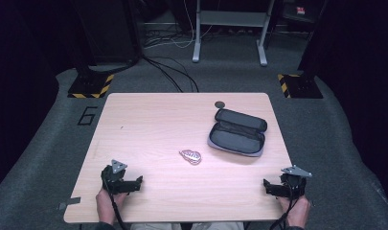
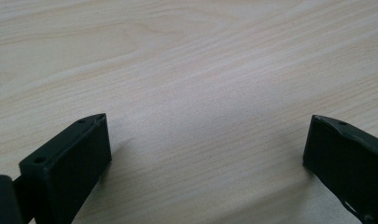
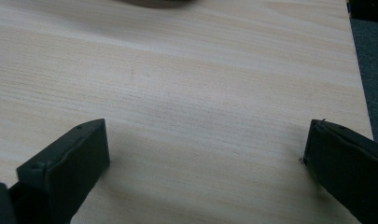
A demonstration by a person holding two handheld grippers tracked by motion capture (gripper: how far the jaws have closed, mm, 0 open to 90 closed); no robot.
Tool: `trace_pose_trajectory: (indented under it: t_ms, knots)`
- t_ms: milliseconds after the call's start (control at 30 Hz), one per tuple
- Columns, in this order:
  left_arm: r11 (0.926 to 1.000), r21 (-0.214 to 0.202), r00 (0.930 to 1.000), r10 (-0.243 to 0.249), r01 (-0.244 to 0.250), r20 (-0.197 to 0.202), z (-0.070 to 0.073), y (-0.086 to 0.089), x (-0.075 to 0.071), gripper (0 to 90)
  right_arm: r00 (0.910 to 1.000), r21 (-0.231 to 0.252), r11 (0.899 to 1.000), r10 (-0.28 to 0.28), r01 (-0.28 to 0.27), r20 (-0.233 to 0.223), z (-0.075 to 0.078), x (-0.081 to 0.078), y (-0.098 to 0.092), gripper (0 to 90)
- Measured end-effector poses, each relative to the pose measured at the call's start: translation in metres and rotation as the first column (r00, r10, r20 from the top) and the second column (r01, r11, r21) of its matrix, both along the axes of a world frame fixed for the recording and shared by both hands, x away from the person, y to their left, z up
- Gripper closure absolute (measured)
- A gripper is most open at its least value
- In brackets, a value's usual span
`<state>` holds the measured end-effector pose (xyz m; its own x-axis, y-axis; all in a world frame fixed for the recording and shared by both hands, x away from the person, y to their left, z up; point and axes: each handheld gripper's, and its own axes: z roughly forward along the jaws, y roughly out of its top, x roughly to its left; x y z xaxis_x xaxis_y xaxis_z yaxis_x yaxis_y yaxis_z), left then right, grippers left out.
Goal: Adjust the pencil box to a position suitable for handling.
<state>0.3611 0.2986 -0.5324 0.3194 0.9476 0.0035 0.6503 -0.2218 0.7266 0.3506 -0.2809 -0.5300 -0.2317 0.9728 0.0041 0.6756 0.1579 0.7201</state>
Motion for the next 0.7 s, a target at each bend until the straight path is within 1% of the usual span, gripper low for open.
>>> trace_pose_trajectory:
  t_ms: [33,167,267,367,433,567,633,700]
  knots:
    - [1.0,0.0,1.0,-0.004,0.004,-0.006,0.0,0.0,0.0,0.7,0.9999,0.0,1.0,0.011,-0.011,0.001,0.0,0.0,0.0,0.0]
    - [1.0,0.0,1.0,0.0,0.0,-0.001,0.0,0.0,0.0,0.7,0.9997,0.015,1.0,0.024,-0.024,-0.005,0.002,0.0,-0.001,0.0]
    - [1.0,0.001,1.0,-0.001,0.001,-0.001,0.0,0.0,0.0,0.7,0.9995,0.014,0.999,0.029,-0.029,-0.009,0.003,-0.001,-0.001,0.0]
    - [1.0,0.0,1.0,0.0,0.0,-0.001,0.0,0.0,0.0,0.7,0.9991,0.014,0.999,0.042,-0.042,-0.009,0.008,-0.005,0.003,0.0]
    - [1.0,-0.001,1.0,-0.002,0.002,-0.003,0.0,0.0,0.0,0.7,0.9992,0.028,0.999,0.041,-0.041,-0.003,0.011,-0.006,0.005,0.0]
    - [1.0,0.0,1.0,0.0,0.0,0.0,0.0,0.0,0.0,0.7,0.9986,0.029,0.998,0.052,-0.052,0.007,0.014,-0.007,0.009,0.0]
    - [1.0,0.001,1.0,-0.001,0.001,-0.001,0.0,0.0,0.0,0.7,0.9971,0.037,0.996,0.075,-0.076,0.008,0.018,-0.008,0.014,0.0]
    - [1.0,0.0,1.0,-0.002,0.002,-0.003,0.0,0.0,0.0,0.7,0.9964,0.037,0.996,0.084,-0.085,0.01,0.02,-0.009,0.018,0.0]
